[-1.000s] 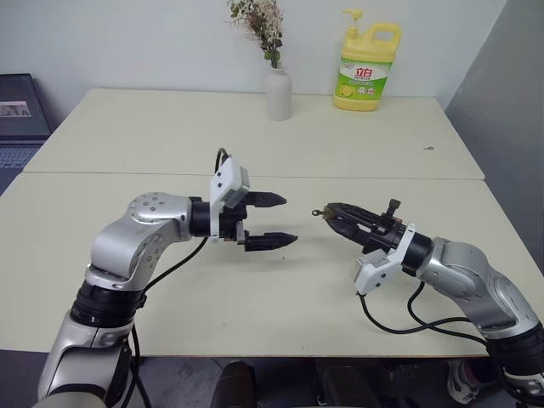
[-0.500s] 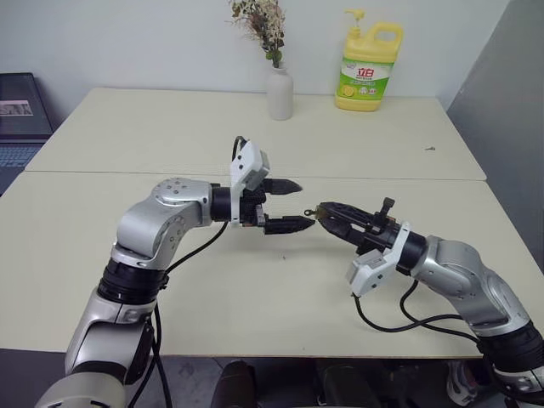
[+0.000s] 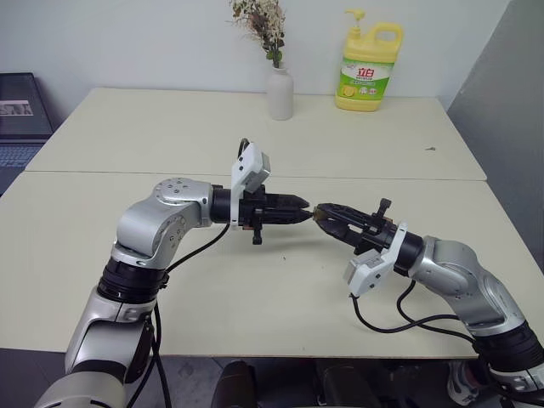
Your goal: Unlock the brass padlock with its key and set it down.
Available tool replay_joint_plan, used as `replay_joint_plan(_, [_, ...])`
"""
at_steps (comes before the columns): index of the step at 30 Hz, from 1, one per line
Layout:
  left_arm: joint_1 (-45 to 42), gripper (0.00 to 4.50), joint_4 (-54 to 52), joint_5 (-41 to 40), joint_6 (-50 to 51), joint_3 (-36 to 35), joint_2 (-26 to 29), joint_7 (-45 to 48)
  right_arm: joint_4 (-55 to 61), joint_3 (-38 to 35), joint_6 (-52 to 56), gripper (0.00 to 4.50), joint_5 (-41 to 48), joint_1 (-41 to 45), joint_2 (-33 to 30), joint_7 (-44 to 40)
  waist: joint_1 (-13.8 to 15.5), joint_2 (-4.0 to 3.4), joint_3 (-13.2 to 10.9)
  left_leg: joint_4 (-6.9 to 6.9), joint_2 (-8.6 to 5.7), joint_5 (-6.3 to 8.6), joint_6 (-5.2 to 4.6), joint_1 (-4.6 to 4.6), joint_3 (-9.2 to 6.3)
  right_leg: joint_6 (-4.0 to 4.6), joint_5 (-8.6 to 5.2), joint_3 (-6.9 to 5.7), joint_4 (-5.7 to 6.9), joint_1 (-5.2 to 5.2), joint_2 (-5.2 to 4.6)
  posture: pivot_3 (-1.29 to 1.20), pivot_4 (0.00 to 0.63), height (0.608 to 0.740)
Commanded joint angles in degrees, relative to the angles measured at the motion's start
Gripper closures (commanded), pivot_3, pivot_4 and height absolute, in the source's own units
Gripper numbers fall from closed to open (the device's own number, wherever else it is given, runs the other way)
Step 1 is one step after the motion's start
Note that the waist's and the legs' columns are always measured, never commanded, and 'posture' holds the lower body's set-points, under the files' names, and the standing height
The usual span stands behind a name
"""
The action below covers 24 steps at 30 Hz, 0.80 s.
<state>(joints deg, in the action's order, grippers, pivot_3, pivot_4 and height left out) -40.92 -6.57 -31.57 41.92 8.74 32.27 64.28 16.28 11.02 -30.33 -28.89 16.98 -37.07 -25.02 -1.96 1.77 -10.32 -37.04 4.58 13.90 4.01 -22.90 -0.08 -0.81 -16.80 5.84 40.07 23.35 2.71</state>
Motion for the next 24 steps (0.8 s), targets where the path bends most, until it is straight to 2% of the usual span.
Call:
replay_joint_plan(1, [-0.2, 4.5, -1.6, -0.4, -0.9, -0.1, -0.1, 0.6, 1.5, -0.7, -0.4, 3.56, 1.7, 1.0, 0.3, -0.2, 0.0, 0.0, 0.0, 0.0, 0.0, 0.0, 0.0, 0.0, 0.0, 0.0, 0.0, 0.0, 0.0, 0.0, 0.0, 0.0, 0.15, 0.74])
replay_joint_plan(8, [0.3, 4.5, -1.6, 0.3, -2.2, 0.3, 0.1, 1.6, 1.4, -0.9, -0.2, 3.56, 2.2, 1.3, 0.4, -0.4, 0.0, 0.0, 0.0, 0.0, 0.0, 0.0, 0.0, 0.0, 0.0, 0.0, 0.0, 0.0, 0.0, 0.0, 0.0, 0.0, 0.15, 0.74])
replay_joint_plan(12, [1.1, 4.5, -1.1, 2.6, -7.0, 0.9, 0.7, 3.3, 1.1, -0.9, 0.1, 3.56, 3.1, 1.2, 0.6, -0.9, 0.0, 0.0, 0.0, 0.0, 0.0, 0.0, 0.0, 0.0, 0.0, 0.0, 0.0, 0.0, 0.0, 0.0, 0.0, 0.0, 0.15, 0.74])
replay_joint_plan(20, [1.8, 4.5, -0.4, 7.8, -21.8, 0.9, -0.7, 5.4, 1.0, -0.9, 0.8, 3.56, 3.9, 1.4, 1.1, -1.5, 0.1, 0.0, 0.0, 0.0, 0.0, 0.0, 0.0, 0.0, 0.0, 0.01, 0.0, 0.0, 0.0, 0.0, 0.0, 0.0, 0.15, 0.74])
replay_joint_plan(24, [2.4, 4.5, 0.1, 12.9, -33.2, 1.8, -1.0, 6.2, 0.9, -0.8, 1.5, 3.56, 4.3, 1.5, 1.5, -1.6, 0.1, 0.0, 0.0, 0.0, 0.0, 0.0, 0.0, 0.01, 0.01, 0.01, 0.0, 0.01, 0.0, -0.01, 0.0, 0.0, 0.15, 0.74])
